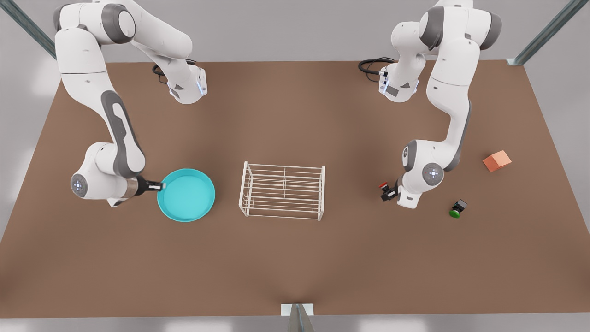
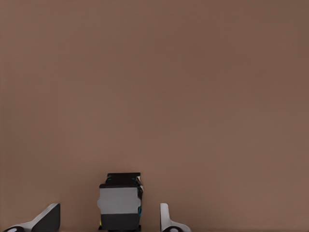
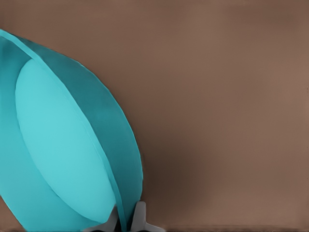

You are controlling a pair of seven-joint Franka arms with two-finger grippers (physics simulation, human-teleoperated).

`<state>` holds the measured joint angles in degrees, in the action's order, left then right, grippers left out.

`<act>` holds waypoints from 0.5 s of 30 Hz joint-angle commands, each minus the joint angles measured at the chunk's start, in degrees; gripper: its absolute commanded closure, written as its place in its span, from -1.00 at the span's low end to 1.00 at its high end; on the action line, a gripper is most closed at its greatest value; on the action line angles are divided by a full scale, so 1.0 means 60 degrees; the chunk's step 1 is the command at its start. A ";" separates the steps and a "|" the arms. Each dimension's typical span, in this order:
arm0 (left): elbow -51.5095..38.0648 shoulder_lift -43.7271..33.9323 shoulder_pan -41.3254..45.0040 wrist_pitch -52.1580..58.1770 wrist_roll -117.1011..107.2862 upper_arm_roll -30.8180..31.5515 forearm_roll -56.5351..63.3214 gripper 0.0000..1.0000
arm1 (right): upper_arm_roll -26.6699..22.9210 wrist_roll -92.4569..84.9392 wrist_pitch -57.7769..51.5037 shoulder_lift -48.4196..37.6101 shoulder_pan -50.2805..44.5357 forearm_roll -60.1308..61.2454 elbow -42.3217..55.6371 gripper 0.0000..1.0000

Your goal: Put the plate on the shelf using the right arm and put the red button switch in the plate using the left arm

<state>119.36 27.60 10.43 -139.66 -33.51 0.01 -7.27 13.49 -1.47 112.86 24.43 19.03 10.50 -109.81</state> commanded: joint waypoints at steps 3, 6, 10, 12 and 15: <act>-0.0030 0.0249 0.0195 -0.0570 -0.0904 -0.0002 0.0040 -1.00 | -0.0007 -0.0034 -0.2345 -0.0160 0.0006 -0.0286 0.0548 0.57; -0.0059 0.0337 0.0239 -0.0629 -0.0934 -0.0002 0.0040 -1.00 | 0.0052 0.0010 -0.3136 -0.0160 -0.0052 -0.0344 0.1368 0.57; -0.0059 0.0352 0.0210 -0.0629 -0.0495 -0.0002 0.0113 -1.00 | 0.0681 0.1459 -0.3590 -0.0175 -0.0506 -0.0520 0.2554 0.57; -0.0059 0.0367 0.0210 -0.0629 -0.0466 -0.0002 0.0113 -1.00 | 0.1399 0.2397 -0.3649 -0.0233 -0.0506 -0.0520 0.2774 0.57; -0.0059 0.0425 0.0195 -0.0615 -0.0466 -0.0002 0.0172 -0.67 | 0.1605 0.2661 -0.3883 -0.0585 -0.0492 -0.0432 0.2774 0.57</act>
<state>119.03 30.12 11.63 -143.10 -35.49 0.00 -6.53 22.80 3.05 93.33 21.38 16.00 7.92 -93.27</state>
